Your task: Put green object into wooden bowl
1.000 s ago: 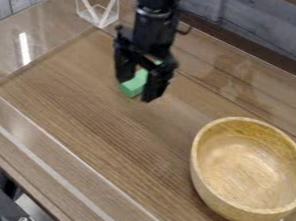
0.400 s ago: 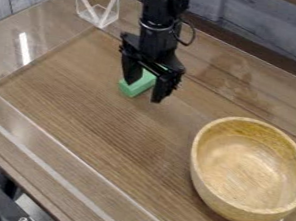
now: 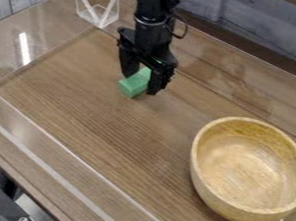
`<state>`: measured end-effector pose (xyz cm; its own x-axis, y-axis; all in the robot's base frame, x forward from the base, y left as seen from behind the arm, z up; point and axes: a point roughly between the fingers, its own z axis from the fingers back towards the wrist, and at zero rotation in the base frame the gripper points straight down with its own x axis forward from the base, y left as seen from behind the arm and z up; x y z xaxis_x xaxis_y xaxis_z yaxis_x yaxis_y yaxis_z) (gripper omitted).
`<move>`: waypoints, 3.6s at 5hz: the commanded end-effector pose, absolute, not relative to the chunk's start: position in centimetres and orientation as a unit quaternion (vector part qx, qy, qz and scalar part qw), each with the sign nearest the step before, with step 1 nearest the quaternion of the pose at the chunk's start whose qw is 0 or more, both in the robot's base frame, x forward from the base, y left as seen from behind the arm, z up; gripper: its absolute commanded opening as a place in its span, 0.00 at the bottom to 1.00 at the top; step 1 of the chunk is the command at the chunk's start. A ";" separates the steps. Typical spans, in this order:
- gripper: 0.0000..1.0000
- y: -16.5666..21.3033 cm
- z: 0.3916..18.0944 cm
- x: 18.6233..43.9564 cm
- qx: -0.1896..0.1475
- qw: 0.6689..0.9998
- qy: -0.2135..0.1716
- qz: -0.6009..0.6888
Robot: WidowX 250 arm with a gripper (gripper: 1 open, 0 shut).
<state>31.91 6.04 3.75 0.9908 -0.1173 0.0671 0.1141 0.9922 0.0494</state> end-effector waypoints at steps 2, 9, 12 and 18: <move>1.00 5.6 4.6 33.3 0.033 0.994 -0.075 -0.074; 0.00 4.4 3.9 30.7 0.005 0.985 -0.086 -0.149; 0.00 3.1 5.2 31.9 -0.008 0.989 -0.095 -0.115; 0.00 -10.1 8.7 27.9 -0.018 0.987 -0.116 -0.114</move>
<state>27.37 -10.22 7.62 0.9545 -0.2290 0.1913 0.2348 0.9720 -0.0079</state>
